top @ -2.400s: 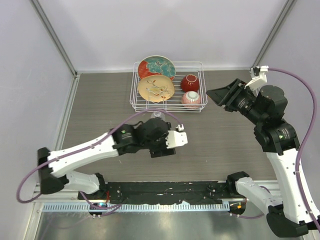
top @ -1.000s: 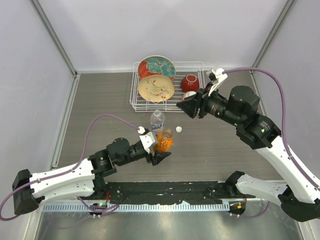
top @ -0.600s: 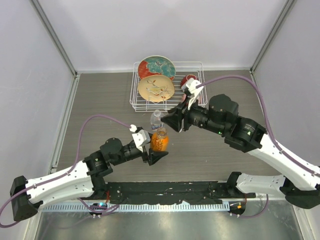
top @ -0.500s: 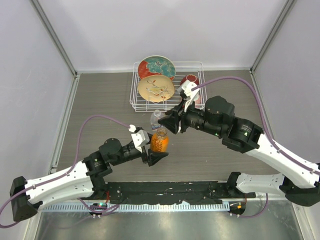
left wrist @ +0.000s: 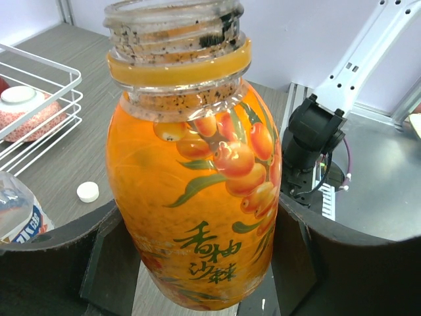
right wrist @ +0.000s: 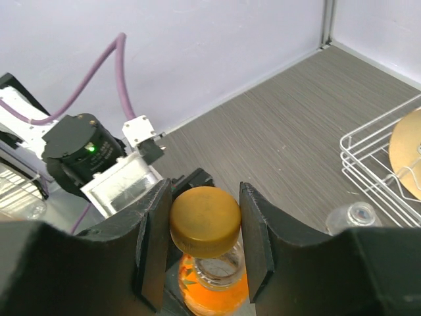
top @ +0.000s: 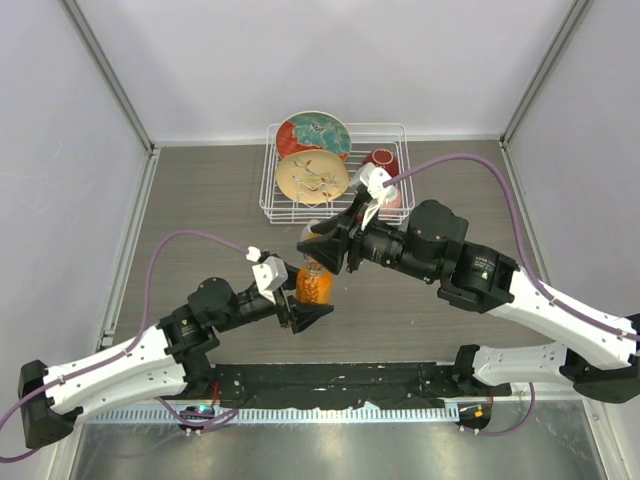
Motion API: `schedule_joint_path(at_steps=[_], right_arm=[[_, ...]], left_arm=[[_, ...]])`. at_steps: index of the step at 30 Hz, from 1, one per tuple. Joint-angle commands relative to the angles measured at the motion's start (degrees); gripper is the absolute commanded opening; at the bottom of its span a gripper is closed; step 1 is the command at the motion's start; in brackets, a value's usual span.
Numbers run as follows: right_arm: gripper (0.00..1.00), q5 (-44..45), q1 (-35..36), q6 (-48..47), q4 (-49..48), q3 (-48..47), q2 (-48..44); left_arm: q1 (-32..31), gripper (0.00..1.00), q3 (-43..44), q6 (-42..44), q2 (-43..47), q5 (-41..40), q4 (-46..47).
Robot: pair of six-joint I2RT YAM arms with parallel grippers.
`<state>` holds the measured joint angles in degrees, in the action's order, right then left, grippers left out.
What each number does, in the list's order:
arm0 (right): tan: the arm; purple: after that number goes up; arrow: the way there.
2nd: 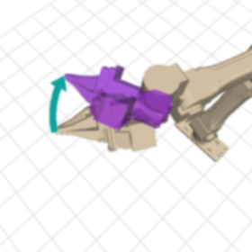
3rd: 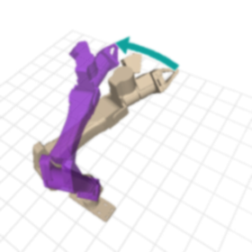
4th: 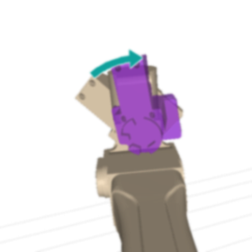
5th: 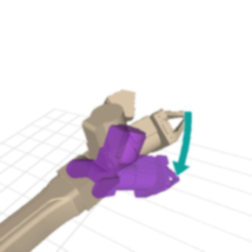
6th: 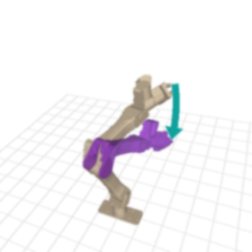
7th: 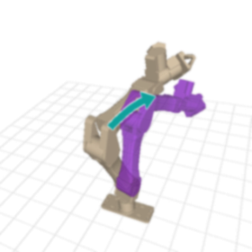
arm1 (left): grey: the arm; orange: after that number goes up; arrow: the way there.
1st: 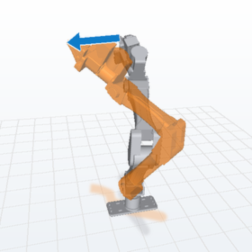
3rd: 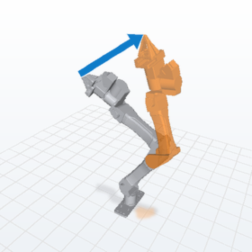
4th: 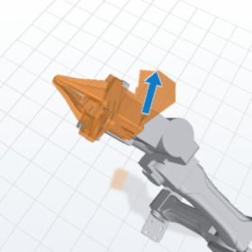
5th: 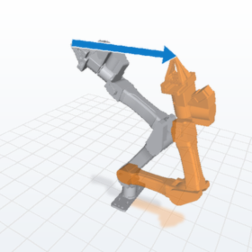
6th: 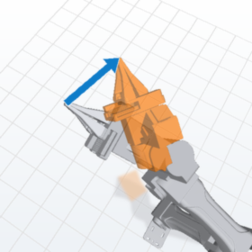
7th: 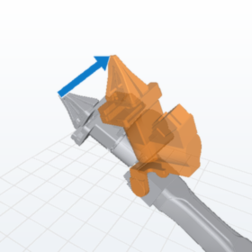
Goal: Screw on the bottle caps
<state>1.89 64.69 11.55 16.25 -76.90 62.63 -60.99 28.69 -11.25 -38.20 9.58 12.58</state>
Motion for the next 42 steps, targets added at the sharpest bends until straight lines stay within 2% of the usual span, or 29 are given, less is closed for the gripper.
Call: schedule_joint_path(at_steps=[1, 7, 22, 27, 42], right_arm=[[0.15, 2.06, 2.72, 1.46, -7.28, 1.14, -0.84], [0.15, 6.37, 6.06, 2.34, -14.48, 7.02, -3.13], [0.15, 12.43, 6.68, -0.83, -15.99, 7.91, -5.33], [0.15, 10.43, 6.68, 1.01, -14.75, 7.03, -2.96], [0.14, 7.95, 6.68, 4.79, -20.21, 12.74, -4.97]], left_arm=[[1.22, 0.00, 2.25, -0.88, 1.10, 0.52, 2.63], [4.30, 0.00, 5.93, -2.11, 1.63, 0.87, 1.22], [5.18, 0.00, 7.26, -2.73, 1.02, 8.43, -0.89], [5.18, 0.00, 7.26, -2.20, 0.84, 9.40, -0.98], [7.02, 0.00, 7.79, -2.20, 1.45, 9.22, -1.77]])
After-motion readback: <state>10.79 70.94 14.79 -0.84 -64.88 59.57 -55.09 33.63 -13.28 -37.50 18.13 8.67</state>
